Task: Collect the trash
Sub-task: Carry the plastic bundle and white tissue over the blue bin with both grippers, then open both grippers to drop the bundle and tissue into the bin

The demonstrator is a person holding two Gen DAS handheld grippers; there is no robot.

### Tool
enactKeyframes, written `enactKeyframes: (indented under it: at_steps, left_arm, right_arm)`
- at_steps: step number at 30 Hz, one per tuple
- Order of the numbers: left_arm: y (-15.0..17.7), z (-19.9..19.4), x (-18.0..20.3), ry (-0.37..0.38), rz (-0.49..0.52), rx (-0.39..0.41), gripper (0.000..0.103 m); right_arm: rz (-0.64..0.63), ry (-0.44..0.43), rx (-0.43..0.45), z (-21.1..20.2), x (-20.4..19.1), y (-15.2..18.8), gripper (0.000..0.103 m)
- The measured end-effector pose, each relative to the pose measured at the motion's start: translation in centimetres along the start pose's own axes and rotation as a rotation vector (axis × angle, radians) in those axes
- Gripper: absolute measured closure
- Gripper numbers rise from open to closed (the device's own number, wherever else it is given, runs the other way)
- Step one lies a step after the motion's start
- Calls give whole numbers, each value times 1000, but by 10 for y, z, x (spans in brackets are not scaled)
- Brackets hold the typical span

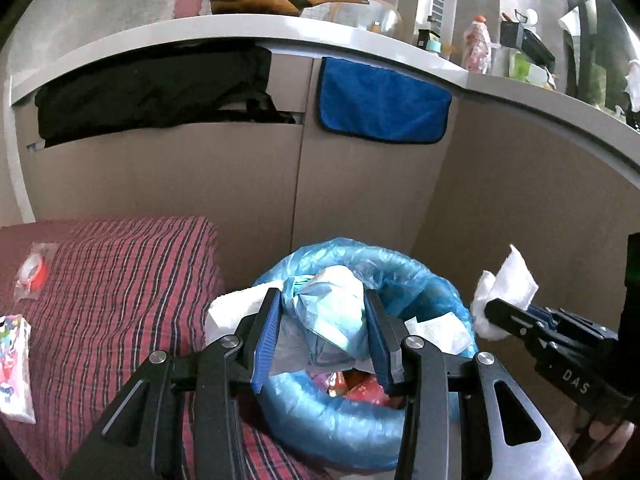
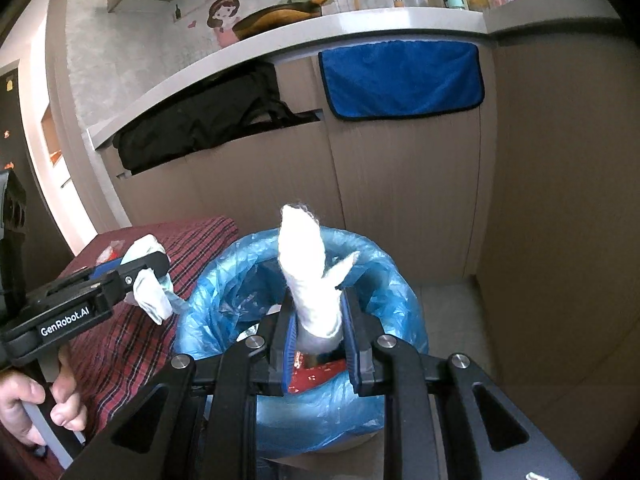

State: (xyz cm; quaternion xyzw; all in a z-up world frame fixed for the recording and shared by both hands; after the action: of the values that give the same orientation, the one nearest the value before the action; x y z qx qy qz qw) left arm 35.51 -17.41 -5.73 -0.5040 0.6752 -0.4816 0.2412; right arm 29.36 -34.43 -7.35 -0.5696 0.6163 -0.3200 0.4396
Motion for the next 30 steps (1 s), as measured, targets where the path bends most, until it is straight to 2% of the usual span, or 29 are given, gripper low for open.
enactKeyframes:
  at_steps: [25,29,30]
  left_arm:
    - [25,49,3,-48,8,-90,61]
    - [28,55,3,-36,-11,-107,48]
    - [28,54,3,-32,-15,-104,46]
  right_arm:
    - [34,-1,-58,41,17,11,82]
    - [43,-9,-63,45,21,14,79]
    - [47,-9,-62,45,21,14,74]
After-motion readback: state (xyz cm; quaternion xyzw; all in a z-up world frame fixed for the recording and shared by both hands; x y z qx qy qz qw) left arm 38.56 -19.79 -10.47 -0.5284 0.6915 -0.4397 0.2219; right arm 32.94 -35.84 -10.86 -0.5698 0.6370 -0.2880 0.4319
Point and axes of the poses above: each gripper's, at about its wrist camera, not at the fingertips, and z roughly the way its jaws point, x to its right, y to its underside, the point moved 5 cm from there along z, roughly the way its jaws point, and after that the axes turned 9 degrees about x, right-handed, at the moved point
